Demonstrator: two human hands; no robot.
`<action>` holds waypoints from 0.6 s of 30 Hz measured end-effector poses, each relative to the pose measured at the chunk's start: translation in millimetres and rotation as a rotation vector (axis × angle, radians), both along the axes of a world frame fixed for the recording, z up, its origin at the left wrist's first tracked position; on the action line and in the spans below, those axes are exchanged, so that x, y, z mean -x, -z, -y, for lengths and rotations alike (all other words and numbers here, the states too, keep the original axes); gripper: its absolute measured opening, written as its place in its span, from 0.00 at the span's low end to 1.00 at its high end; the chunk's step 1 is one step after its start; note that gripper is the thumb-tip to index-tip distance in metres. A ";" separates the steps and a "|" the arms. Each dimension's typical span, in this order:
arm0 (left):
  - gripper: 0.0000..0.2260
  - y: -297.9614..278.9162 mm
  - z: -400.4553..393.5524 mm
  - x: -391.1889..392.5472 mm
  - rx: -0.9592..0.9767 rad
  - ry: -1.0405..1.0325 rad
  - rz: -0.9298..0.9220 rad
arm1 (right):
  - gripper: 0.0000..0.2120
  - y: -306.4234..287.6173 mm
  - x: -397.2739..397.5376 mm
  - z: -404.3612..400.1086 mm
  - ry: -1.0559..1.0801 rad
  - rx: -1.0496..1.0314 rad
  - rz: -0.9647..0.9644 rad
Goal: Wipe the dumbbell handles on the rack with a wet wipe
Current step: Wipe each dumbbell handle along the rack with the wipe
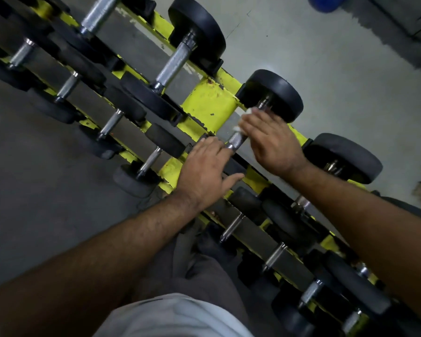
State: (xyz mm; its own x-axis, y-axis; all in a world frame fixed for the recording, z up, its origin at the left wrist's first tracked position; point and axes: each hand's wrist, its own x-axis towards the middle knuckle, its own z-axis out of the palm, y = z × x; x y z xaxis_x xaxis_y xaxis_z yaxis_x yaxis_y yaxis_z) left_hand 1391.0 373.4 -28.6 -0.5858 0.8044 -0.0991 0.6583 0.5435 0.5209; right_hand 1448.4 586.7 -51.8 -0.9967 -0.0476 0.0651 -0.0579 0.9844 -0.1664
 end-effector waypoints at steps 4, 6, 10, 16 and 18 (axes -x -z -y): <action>0.22 -10.2 16.2 33.1 -0.086 -0.075 0.283 | 0.22 -0.7 -4.5 34.6 0.087 0.038 0.089; 0.21 -11.4 16.5 43.6 -0.056 -0.067 0.351 | 0.23 -7.0 -7.6 32.6 -0.021 0.042 0.143; 0.22 -5.0 10.9 51.3 -0.005 -0.041 0.444 | 0.21 -19.7 5.6 14.9 0.190 -0.023 0.134; 0.24 -4.8 6.4 49.7 0.021 -0.023 0.495 | 0.22 -26.1 4.4 10.5 0.111 -0.061 0.259; 0.25 -6.2 4.7 47.6 0.037 -0.016 0.485 | 0.23 -30.8 7.2 14.7 0.216 -0.077 0.291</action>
